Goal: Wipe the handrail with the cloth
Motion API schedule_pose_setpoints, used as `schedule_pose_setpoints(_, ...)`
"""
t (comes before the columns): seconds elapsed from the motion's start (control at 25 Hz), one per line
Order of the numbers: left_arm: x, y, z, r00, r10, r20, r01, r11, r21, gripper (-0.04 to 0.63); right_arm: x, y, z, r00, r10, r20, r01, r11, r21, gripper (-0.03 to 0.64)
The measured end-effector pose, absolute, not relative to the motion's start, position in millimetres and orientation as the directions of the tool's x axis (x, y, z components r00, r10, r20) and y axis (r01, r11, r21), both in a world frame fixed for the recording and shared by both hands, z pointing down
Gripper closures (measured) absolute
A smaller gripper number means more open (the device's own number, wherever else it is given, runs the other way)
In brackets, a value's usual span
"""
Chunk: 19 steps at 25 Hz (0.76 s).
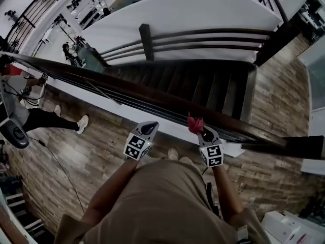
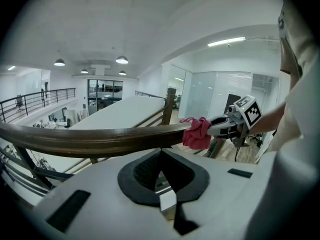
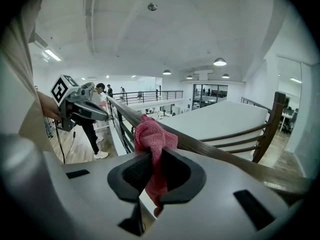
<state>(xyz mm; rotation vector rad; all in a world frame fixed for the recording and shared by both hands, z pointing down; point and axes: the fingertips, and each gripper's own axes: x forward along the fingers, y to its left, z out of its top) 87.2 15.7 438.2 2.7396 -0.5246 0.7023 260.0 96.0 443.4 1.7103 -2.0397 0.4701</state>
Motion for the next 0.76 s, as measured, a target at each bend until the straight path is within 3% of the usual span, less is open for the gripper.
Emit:
schedule_pose_setpoints(0.48,46.2,-4.4,451.1,0.843,-0.173,0.51,-0.31,-0.93,0.196,0.578,208.9,85.3,448.1,-0.069,-0.832,0.551,-0.993,0.108,0.038,0.563)
schedule_pose_setpoints(0.76,97.1,33.6,441.4,0.845,-0.136,0.517,-0.27,-0.943,0.194,0.578,247.4,126.1,438.9,-0.072,-0.832,0.55,-0.995,0.098,0.018,0.563)
